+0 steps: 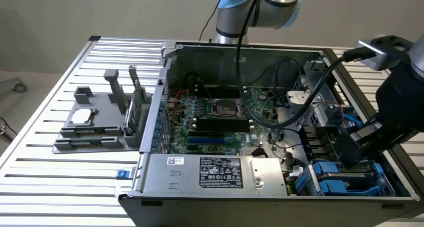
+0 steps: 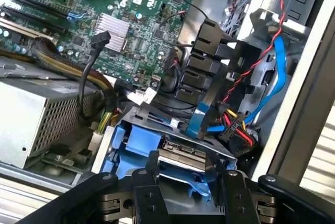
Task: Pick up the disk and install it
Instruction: 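Insert the first disk wire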
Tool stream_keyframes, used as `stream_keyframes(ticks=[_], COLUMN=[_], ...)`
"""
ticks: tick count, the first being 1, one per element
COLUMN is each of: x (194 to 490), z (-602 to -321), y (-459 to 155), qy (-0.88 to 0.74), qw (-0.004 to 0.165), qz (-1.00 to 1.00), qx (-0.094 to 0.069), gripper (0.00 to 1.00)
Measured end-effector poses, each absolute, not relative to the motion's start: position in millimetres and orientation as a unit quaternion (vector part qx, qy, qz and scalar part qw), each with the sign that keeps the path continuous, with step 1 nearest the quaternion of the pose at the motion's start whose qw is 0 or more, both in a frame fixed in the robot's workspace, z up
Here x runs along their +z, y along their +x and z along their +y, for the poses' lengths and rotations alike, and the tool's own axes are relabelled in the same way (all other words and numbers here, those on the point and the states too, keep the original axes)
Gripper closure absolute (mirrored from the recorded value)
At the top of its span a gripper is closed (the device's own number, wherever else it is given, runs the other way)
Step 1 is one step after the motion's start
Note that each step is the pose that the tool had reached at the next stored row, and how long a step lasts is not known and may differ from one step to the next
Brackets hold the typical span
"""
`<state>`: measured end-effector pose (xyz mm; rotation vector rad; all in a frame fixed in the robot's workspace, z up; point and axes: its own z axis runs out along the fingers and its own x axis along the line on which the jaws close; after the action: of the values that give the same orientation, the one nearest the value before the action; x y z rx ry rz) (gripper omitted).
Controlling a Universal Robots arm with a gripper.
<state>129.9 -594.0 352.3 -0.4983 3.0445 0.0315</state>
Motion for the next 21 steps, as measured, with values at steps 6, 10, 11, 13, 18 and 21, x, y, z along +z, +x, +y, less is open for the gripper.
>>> stream_keyframes(ticks=[6,10,11,13,18,21], x=[348.9,348.7,348.6,348.6,348.6,348.6], z=[-594.1,-594.1,-594.0,-594.0,-594.0,-594.1], y=[129.9,129.9,129.9,129.9,129.9,129.9], qy=[-0.113,-0.085,-0.079,-0.066,-0.035,-0.016], qw=[0.029,0.029,0.03,0.03,0.031,0.031], qz=[0.993,0.996,0.996,0.997,0.999,0.999], qx=[0.01,0.012,0.013,0.015,0.017,0.018], gripper=[0.52,0.52,0.52,0.52,0.52,0.52])
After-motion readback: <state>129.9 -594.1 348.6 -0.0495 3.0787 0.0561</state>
